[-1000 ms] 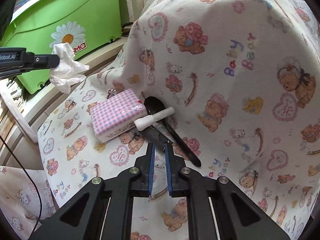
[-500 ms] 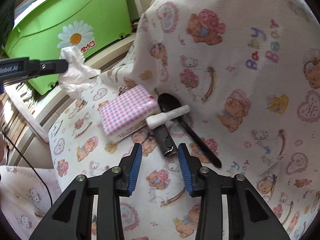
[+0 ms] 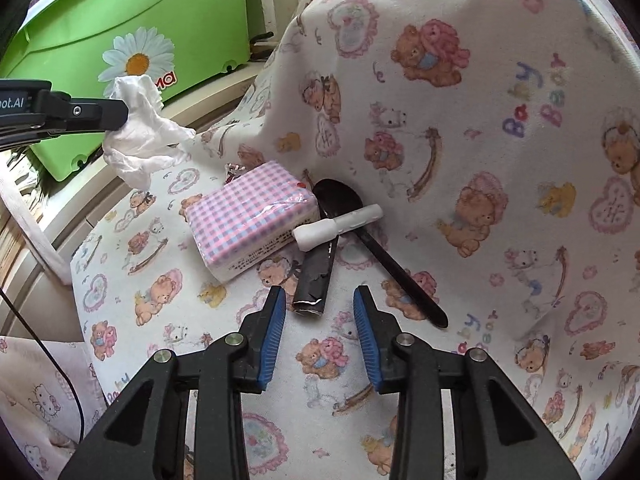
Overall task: Collect trash
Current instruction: 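Grasp the small black clip beside the white stick with the right tool, then carry tissue and clip over the wastebasket and open both tools to drop them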
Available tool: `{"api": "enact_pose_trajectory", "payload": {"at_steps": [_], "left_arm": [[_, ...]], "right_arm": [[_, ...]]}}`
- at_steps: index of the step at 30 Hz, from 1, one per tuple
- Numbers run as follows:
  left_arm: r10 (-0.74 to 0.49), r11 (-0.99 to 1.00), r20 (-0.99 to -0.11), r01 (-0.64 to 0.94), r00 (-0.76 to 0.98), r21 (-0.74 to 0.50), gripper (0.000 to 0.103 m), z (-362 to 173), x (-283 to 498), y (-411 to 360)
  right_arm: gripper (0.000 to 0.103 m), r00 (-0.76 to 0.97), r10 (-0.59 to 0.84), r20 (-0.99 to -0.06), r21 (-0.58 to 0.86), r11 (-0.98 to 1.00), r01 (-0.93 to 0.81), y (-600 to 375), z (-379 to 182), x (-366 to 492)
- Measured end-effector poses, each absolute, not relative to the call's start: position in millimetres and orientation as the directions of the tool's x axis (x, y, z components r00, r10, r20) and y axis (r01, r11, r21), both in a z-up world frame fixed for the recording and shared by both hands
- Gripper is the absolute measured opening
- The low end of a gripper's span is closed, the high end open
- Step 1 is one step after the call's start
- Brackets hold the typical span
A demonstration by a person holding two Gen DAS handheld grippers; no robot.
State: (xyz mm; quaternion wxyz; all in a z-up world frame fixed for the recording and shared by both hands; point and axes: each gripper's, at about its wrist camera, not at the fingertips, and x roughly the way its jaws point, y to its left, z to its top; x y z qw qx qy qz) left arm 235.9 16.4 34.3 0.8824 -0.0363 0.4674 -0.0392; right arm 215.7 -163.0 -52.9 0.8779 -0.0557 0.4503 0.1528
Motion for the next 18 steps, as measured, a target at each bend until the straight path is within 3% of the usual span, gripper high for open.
{"api": "enact_pose_trajectory", "payload": {"at_steps": [2, 3, 18], "left_arm": [[-0.104, 0.994, -0.821, 0.039, 0.561, -0.099, 0.003, 34, 236, 16], [-0.104, 0.994, -0.820, 0.040, 0.562, -0.099, 0.003, 34, 235, 15], [-0.109, 0.994, -0.807, 0.054, 0.580, -0.096, 0.003, 39, 212, 9]], "right_arm": [[0.017, 0.553, 0.216, -0.805, 0.034, 0.946, -0.321, -162, -52, 215], [0.015, 0.560, 0.211, -0.801, 0.030, 0.949, -0.315, -160, -52, 215], [0.011, 0.576, 0.233, -0.784, 0.089, 0.959, -0.268, -186, -19, 173]]}}
